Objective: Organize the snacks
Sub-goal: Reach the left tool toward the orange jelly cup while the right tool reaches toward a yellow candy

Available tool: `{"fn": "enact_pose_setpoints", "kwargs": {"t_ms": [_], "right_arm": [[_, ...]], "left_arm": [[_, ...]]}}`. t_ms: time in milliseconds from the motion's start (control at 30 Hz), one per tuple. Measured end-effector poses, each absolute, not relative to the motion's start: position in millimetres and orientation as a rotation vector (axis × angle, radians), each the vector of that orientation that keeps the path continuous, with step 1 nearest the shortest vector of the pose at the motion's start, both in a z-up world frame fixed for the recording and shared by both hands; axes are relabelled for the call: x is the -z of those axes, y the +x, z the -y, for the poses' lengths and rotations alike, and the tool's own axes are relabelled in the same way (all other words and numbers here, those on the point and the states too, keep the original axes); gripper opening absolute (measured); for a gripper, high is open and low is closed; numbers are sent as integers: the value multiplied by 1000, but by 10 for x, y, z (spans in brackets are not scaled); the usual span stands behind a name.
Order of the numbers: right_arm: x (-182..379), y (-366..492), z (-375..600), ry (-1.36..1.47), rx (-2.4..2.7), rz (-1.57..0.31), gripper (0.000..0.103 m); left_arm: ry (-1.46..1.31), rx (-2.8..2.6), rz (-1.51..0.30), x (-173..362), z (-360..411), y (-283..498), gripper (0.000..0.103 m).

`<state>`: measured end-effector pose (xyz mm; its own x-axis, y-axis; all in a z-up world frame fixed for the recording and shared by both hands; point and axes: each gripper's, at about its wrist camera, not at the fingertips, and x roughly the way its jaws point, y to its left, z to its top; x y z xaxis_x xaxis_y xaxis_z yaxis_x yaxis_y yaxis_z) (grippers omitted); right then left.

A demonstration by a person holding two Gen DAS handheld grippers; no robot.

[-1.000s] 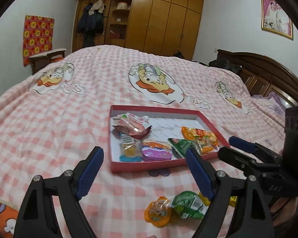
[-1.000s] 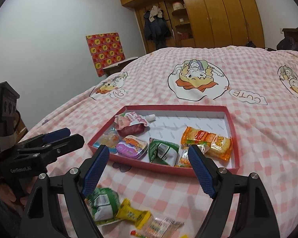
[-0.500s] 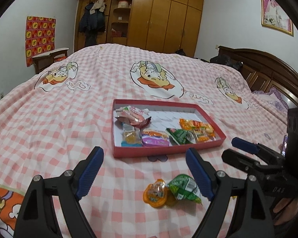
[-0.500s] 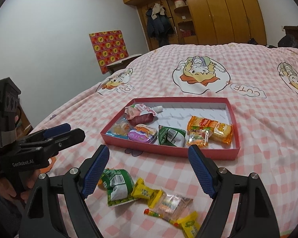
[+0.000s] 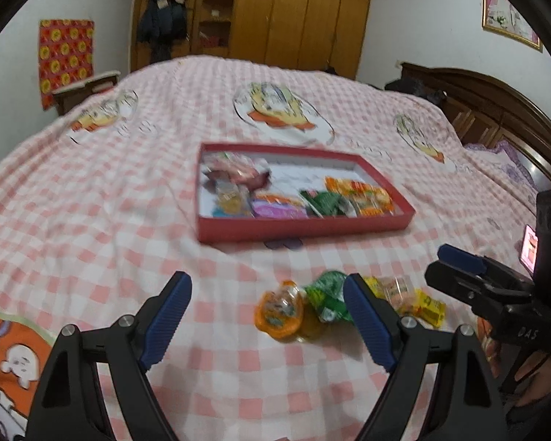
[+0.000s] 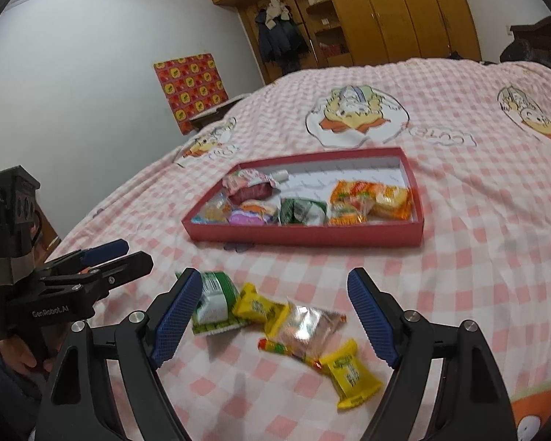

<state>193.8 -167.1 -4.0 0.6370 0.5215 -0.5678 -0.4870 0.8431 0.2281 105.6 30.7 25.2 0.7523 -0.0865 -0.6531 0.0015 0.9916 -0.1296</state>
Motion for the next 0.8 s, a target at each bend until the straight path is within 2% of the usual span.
{"fn": "enact_pose_setpoints", "kwargs": {"t_ms": [400,500,600,767,800], "right_arm": [[296,1896,1916,124,-496,-709,83],[345,1869,1993,146,-476,-717,83],[379,1826,1970,118,-470,-727,83],[463,1832,1869,76,-480,-754,80],[476,1835,1860,71,-478,-758,80]], "left_arm": [[-113,4,-745,-54,-386,1032,86],[-109,18,-783,36,-371,1101,74],[-63,21,-849,196,-278,1175,51],[-55,11,-830,227,-285,1196,44],[-58,8,-828,231,-299,1204,41]]}}
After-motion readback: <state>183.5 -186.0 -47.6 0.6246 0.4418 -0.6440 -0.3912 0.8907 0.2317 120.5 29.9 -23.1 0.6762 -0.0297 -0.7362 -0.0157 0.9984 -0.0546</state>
